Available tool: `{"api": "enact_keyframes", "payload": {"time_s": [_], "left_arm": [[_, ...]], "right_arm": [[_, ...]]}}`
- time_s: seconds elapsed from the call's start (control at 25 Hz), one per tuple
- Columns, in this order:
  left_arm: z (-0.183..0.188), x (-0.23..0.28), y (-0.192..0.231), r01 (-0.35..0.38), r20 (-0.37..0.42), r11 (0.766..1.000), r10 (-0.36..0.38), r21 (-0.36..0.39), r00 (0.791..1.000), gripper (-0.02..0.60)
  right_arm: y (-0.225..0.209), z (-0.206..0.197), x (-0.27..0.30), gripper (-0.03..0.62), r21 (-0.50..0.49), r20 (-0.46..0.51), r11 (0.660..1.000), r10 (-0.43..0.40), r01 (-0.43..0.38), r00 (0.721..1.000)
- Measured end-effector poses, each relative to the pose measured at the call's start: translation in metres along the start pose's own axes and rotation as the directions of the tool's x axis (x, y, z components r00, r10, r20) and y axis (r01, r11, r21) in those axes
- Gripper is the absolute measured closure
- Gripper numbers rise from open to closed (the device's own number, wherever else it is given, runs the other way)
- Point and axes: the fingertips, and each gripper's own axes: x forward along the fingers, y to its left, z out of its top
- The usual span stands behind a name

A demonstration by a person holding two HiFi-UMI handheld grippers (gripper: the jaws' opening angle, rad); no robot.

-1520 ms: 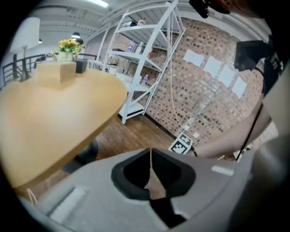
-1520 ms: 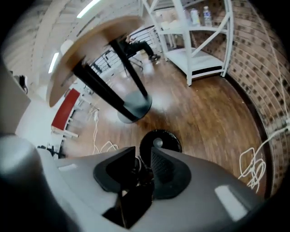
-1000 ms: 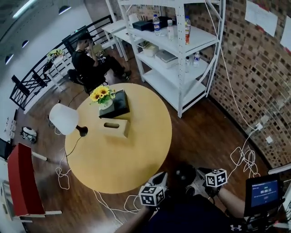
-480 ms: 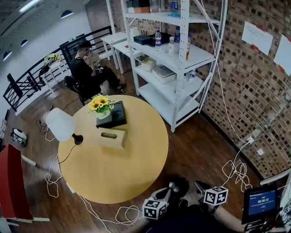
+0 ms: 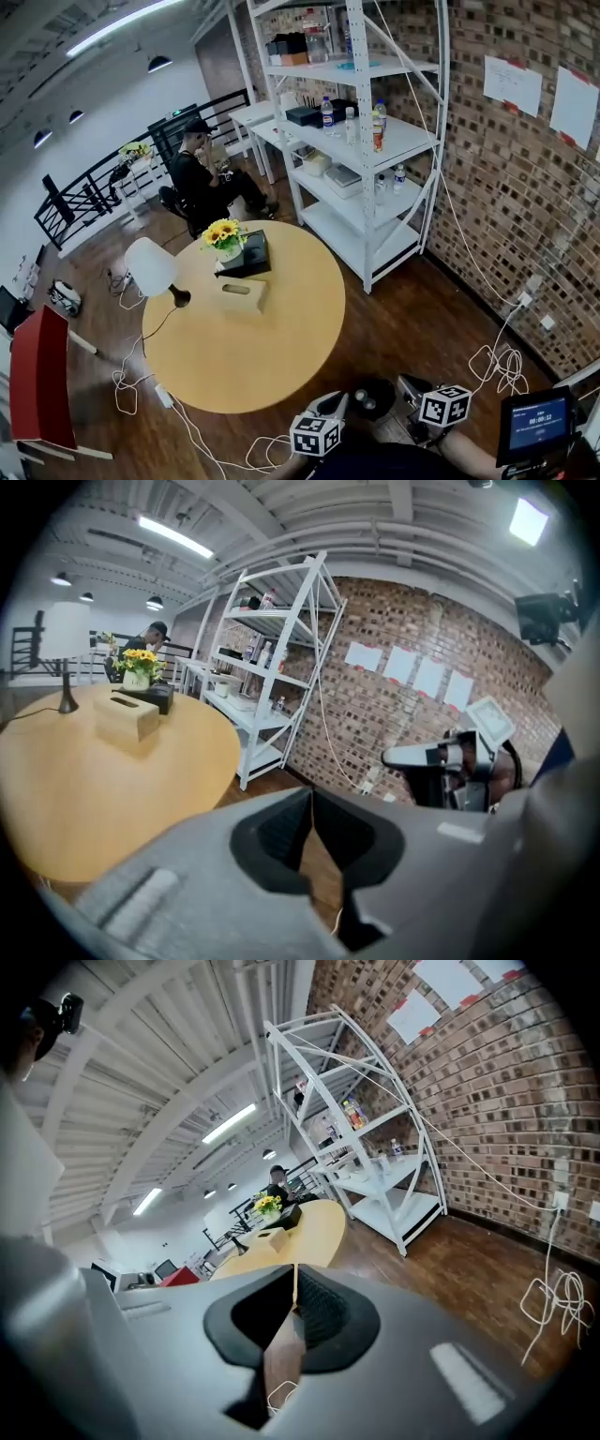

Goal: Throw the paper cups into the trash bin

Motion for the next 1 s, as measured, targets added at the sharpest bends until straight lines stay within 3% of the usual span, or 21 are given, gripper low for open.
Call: {"api": "enact_keyframes", "payload": {"time_s": [0.2, 0.36, 0.48, 0.76, 1.0], "left_arm": [[-0.027, -0.012, -0.072, -0.020, 0.027, 1.000, 0.019, 0.011, 0.999, 0.571], [-0.058, -0.029, -0.134, -0.057, 0.074, 0.997, 0.061, -0.045, 0.995, 0.571], [-0.084, -0.049, -0.162, -0.104, 0.058, 0.992, 0.108, -0.067, 0.992, 0.571], [-0.128, -0.090, -0.193, -0.143, -0.003, 0.989, 0.143, -0.050, 0.990, 0.571], [-0.122, -0.095, -0.200, -0.100, 0.027, 0.995, 0.101, -0.004, 0.995, 0.571]], "right_arm": [[-0.005, -0.043, -0.071, 0.579, -0.004, -0.044, 0.999, 0.051, -0.051, 0.998], [-0.026, -0.070, -0.139, 0.582, -0.011, -0.009, 0.998, 0.056, -0.056, 0.998], [-0.033, -0.086, -0.174, 0.583, -0.028, 0.014, 0.997, 0.067, -0.066, 0.998], [-0.012, -0.108, -0.214, 0.583, -0.062, 0.083, 0.990, 0.131, -0.126, 0.988], [0.003, -0.123, -0.223, 0.583, -0.123, 0.080, 0.987, 0.113, -0.103, 0.990]]}}
